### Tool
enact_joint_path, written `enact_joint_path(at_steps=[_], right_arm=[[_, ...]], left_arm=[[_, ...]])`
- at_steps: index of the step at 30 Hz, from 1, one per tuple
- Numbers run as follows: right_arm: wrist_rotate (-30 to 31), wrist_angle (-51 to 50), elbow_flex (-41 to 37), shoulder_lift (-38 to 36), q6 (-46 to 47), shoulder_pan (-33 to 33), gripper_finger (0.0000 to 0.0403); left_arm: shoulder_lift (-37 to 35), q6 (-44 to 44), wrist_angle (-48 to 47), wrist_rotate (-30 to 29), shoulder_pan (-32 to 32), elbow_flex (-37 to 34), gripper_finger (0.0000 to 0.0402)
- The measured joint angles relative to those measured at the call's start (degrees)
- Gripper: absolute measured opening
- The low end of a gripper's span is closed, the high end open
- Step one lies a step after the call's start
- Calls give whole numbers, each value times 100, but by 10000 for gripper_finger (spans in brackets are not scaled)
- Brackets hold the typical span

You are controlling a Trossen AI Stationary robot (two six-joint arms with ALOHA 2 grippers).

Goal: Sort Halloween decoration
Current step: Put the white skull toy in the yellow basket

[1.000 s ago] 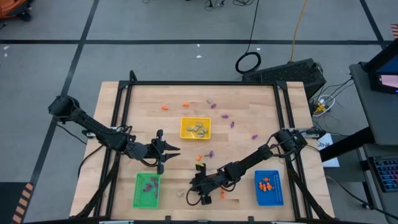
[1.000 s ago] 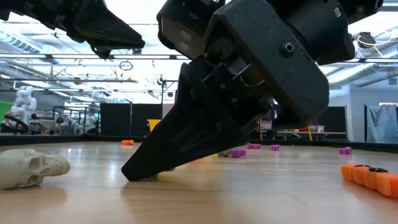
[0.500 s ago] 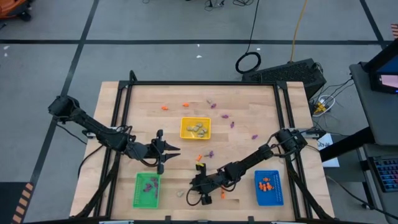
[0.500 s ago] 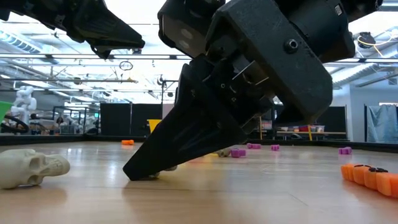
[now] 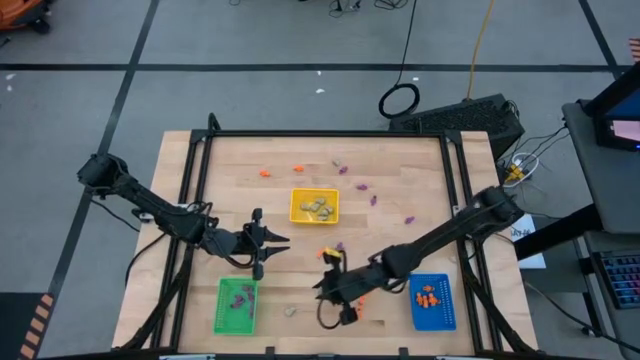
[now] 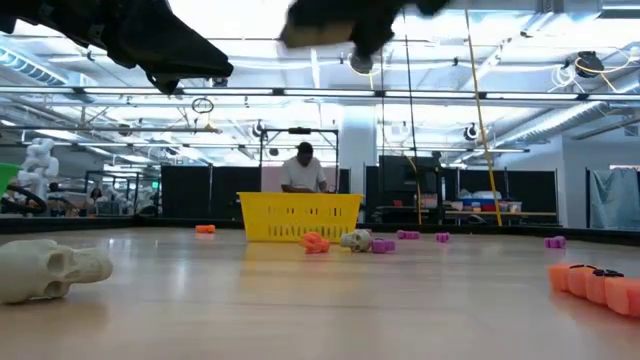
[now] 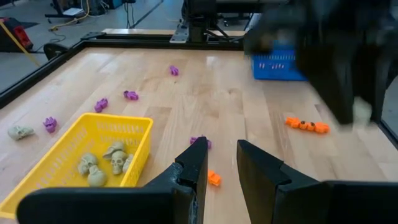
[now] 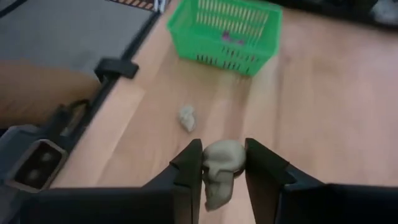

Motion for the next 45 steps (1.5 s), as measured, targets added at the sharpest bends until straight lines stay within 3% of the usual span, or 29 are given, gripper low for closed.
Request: enact_joint_path(at_steps=[9,13,18,22,29,34,45], right_arm=[[325,-1645,-88,-1438,-492,-120,74],[305,-1500,-791,-1981,-424,-316,77],[293,398,-2304,-2493,-428,-560,78],[288,2951,-3457,-2566,-651,-745,79],[289,6439,-4404,-2266,-962,-965,79],[278,7197,-4428,-2239,-1078,-1108,79],[281,7170,-4428,-2234,-812,-1121,80]], left_arm=[[-2,403,338,-170,13,0,83],[-2,600,617,-193,11,0,83],[-2,608,688,-224,15,0,83],[-2,610,680,-326,15,0,83],[-2,610,680,-339,15,1,83],[-2,608,669,-343,15,2,83],[-2,608,667,-343,15,2,83]])
